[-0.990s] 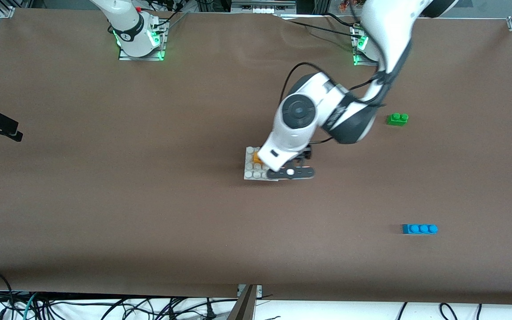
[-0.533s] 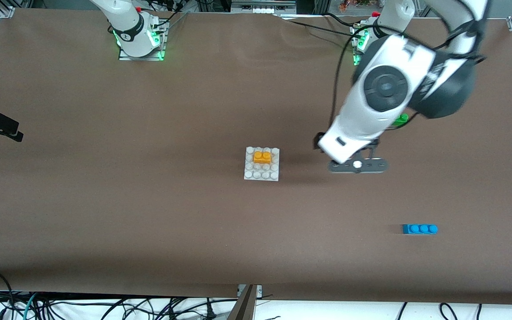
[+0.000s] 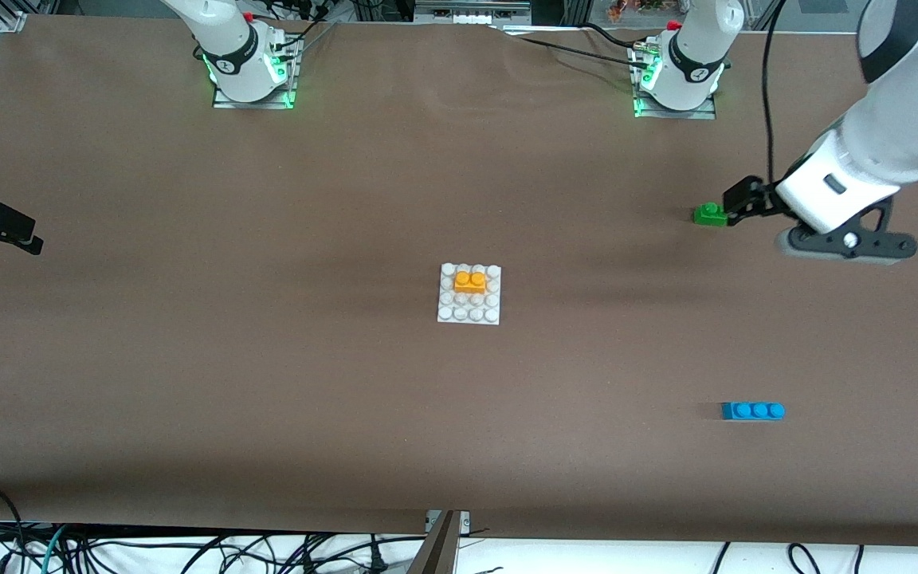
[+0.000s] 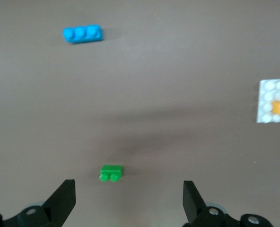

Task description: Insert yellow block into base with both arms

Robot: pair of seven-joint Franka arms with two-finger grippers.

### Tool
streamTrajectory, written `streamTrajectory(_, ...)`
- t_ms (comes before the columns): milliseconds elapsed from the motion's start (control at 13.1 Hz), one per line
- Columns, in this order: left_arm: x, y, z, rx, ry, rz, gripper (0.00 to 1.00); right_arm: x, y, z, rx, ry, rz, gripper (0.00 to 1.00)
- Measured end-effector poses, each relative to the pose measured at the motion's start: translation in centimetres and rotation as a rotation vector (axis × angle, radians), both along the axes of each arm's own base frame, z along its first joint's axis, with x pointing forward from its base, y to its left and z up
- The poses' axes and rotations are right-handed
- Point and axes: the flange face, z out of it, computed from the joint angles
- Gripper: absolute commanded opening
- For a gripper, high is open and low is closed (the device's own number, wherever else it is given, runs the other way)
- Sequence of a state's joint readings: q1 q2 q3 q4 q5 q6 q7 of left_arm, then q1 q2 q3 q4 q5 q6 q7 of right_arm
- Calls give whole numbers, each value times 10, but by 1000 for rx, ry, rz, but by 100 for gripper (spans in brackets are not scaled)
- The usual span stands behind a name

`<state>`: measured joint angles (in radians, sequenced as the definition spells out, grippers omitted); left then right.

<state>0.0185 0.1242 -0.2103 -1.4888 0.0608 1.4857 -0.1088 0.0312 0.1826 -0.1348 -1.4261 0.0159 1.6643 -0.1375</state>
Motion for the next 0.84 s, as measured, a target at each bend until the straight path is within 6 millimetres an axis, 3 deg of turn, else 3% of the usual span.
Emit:
streamTrajectory(533, -13, 45, -7, -53, -49, 36, 100, 0, 0, 0, 0, 1, 0, 100)
streamTrajectory(837, -17, 45, -3, -53, -56, 21, 100, 0, 0, 0, 0, 1, 0, 100)
